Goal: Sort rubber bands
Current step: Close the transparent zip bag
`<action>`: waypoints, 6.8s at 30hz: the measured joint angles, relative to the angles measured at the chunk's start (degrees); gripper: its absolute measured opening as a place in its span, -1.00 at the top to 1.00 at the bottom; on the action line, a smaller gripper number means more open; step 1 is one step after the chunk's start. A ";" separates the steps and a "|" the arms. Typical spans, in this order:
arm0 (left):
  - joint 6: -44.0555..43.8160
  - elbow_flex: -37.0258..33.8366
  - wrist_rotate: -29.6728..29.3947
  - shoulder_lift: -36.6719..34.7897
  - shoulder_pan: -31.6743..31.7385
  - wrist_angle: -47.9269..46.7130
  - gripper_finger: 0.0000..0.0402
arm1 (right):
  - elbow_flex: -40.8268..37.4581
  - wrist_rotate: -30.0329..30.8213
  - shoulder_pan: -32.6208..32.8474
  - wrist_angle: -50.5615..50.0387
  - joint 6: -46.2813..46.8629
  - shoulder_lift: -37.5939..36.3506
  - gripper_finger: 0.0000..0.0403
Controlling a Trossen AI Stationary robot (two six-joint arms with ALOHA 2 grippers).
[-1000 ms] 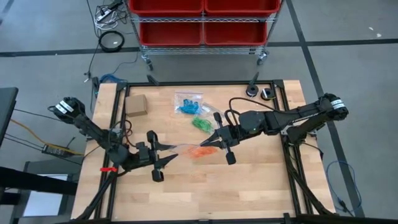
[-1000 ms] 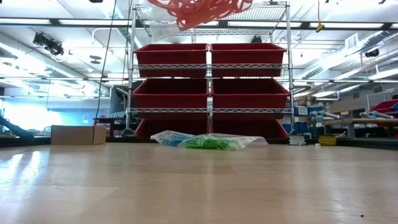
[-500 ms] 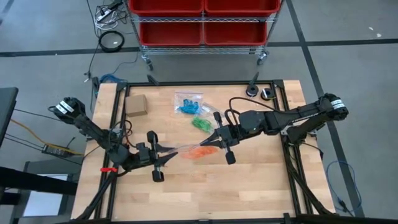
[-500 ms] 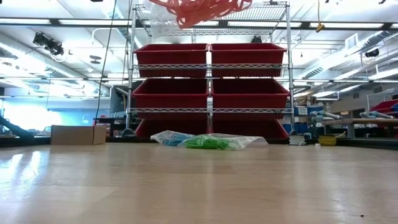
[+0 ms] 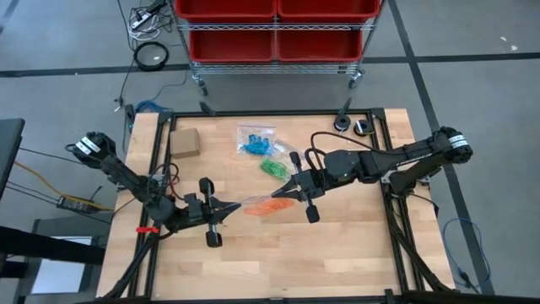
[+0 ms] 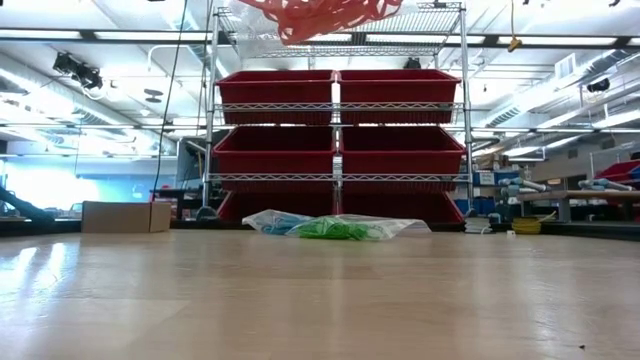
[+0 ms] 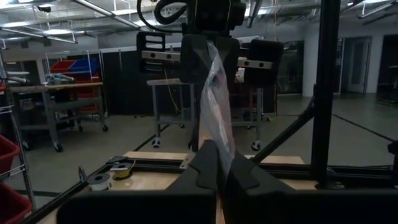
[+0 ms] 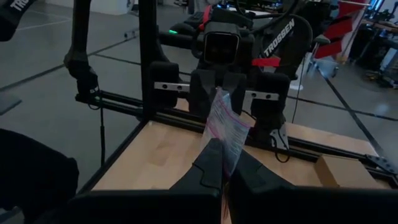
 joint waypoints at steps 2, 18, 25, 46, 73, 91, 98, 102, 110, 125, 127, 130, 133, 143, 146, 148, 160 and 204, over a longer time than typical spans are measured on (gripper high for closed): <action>0.15 0.00 -0.01 0.00 0.00 0.04 0.98 | 0.00 0.00 0.00 -0.02 0.00 0.00 1.00; 4.51 0.00 0.70 -0.03 -0.36 0.65 0.99 | 0.04 1.40 0.00 -1.17 1.33 0.00 0.85; 1.45 4.12 0.83 -3.79 -0.48 -20.48 1.00 | 0.04 4.54 0.33 -7.55 5.41 0.00 0.31; -12.10 56.09 29.80 4.93 14.49 -113.94 1.00 | 25.80 11.63 4.68 -25.39 4.48 19.23 0.08; -6.33 74.66 35.85 19.61 16.50 -130.94 1.00 | 32.41 14.86 4.66 -30.49 3.89 25.88 0.58; -7.59 74.66 37.35 19.85 16.50 -130.85 0.98 | 32.41 14.56 5.03 -31.17 0.73 25.81 0.98; -7.78 74.66 36.74 19.85 16.50 -130.53 0.96 | 32.41 14.95 5.07 -31.47 -0.09 25.77 1.00; -7.82 74.66 35.41 19.85 16.48 -130.53 0.81 | 32.41 15.21 5.07 -31.55 -0.29 25.77 1.00; -9.48 77.49 35.28 19.80 16.48 -134.17 0.29 | 32.35 15.52 5.07 -32.02 -0.55 25.77 1.00; -17.72 77.34 37.91 19.74 16.36 -134.08 0.18 | 32.35 17.07 5.20 -32.41 -0.59 25.77 1.00; -18.20 76.50 37.23 19.74 16.07 -132.36 0.18 | 32.35 18.01 5.39 -32.41 -0.68 25.77 1.00; -18.12 75.78 33.04 19.78 14.95 -131.25 0.18 | 32.35 18.10 5.49 -32.37 -0.76 25.77 1.00; -17.80 75.30 30.27 19.78 14.17 -130.52 0.19 | 32.35 18.26 5.75 -32.35 -0.76 25.77 1.00; -18.98 75.30 28.85 19.78 13.79 -133.09 0.48 | 32.35 19.95 6.66 -31.80 -1.51 25.77 1.00; -19.77 75.30 29.11 19.78 13.79 -133.35 0.55 | 32.35 21.15 7.00 -31.73 -1.60 25.77 1.00; -19.91 75.30 29.11 19.78 13.79 -133.15 0.57 | 32.35 21.16 7.02 -31.67 -1.60 25.77 1.00; -17.97 75.30 28.58 19.78 13.77 -133.22 0.96 | 32.35 21.33 7.06 -31.52 -1.84 25.77 1.00; -16.56 75.25 27.03 19.71 13.83 -138.22 1.00 | 32.30 16.33 8.90 -65.98 13.44 24.86 1.00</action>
